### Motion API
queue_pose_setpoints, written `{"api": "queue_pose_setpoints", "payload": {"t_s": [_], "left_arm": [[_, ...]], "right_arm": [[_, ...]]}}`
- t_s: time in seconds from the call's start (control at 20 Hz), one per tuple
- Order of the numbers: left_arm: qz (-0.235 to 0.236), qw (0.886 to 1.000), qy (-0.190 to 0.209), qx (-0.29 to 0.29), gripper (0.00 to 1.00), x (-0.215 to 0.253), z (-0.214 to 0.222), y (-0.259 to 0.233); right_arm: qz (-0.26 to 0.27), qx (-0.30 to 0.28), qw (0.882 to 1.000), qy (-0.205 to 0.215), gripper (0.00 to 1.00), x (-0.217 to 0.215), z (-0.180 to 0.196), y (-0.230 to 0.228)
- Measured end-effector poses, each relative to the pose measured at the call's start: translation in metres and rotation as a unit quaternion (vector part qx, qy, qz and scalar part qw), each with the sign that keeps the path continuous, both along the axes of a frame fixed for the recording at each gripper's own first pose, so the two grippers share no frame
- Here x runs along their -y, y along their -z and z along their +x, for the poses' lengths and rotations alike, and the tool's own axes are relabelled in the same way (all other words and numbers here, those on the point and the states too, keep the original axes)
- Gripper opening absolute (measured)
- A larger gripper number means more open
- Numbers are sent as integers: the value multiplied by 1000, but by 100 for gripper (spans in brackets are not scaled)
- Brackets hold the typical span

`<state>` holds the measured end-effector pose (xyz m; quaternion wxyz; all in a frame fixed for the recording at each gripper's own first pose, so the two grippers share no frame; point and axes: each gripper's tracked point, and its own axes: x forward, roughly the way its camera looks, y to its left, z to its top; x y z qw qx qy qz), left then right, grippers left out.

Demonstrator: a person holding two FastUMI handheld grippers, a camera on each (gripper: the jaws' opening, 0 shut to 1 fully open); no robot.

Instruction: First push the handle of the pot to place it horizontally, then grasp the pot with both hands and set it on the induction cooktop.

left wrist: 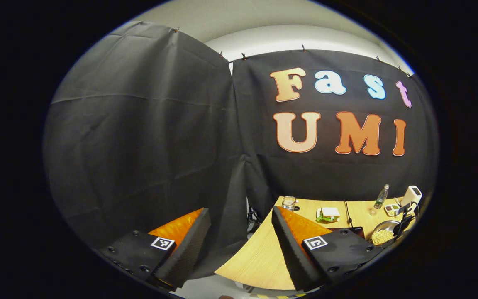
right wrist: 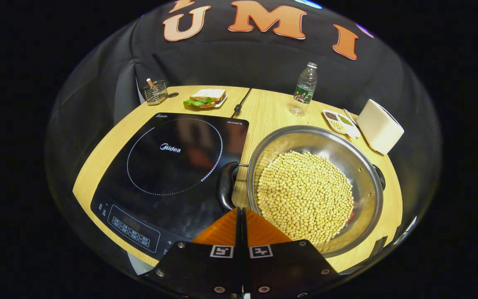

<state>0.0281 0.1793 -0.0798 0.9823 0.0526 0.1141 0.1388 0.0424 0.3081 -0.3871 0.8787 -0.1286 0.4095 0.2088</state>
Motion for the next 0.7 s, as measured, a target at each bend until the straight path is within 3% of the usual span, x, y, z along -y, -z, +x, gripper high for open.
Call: {"api": "queue_pose_setpoints", "payload": {"t_s": [0.4, 0.7], "left_arm": [[-13, 1000, -1, -11, 98, -5, -2, 11], [-16, 999, 22, -18, 97, 10, 8, 18]], "right_arm": [[14, -1, 1000, 7, 0, -13, 13, -3], [26, -7, 1000, 13, 0, -21, 21, -3]]}}
